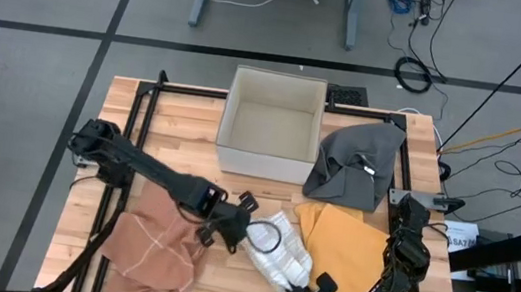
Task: Fold towel
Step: Fold the white patterned towel
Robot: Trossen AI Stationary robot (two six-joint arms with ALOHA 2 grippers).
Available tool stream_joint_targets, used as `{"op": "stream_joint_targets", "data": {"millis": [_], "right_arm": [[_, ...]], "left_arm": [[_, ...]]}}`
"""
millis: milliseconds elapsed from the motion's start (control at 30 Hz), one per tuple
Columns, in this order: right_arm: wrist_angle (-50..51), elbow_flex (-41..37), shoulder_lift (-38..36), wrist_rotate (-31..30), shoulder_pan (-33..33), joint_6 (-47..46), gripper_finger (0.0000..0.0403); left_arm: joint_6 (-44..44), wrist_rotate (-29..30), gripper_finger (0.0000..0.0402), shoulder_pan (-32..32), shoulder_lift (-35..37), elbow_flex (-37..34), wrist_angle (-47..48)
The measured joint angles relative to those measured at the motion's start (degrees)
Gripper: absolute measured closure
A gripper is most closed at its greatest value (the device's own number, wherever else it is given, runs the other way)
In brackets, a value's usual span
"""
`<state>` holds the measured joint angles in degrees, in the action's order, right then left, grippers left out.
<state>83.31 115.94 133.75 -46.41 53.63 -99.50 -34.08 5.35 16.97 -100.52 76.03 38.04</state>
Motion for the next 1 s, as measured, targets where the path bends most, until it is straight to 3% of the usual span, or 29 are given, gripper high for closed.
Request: {"op": "stream_joint_targets", "data": {"millis": [200, 433, 600, 1000], "right_arm": [[6.7, -0.1, 0.0, 3.1, 0.0, -4.8, 0.0393], [6.8, -1.1, 0.0, 3.8, -0.8, -4.0, 0.0393], [6.7, -4.4, 0.0, 10.2, -2.7, -3.9, 0.0389], [6.8, -11.0, 0.0, 17.1, -4.0, -7.7, 0.0319]], "left_arm": [[-2.6, -0.9, 0.0388, -3.6, -1.8, 0.0, -4.8], [-3.9, -1.1, 0.0383, -7.4, -7.0, 0.0, -8.0], [-2.7, -0.6, 0.0373, -9.1, -9.5, 0.0, -10.9], [0.0, 0.4, 0.0368, -11.3, -11.7, -0.1, -14.1]]}}
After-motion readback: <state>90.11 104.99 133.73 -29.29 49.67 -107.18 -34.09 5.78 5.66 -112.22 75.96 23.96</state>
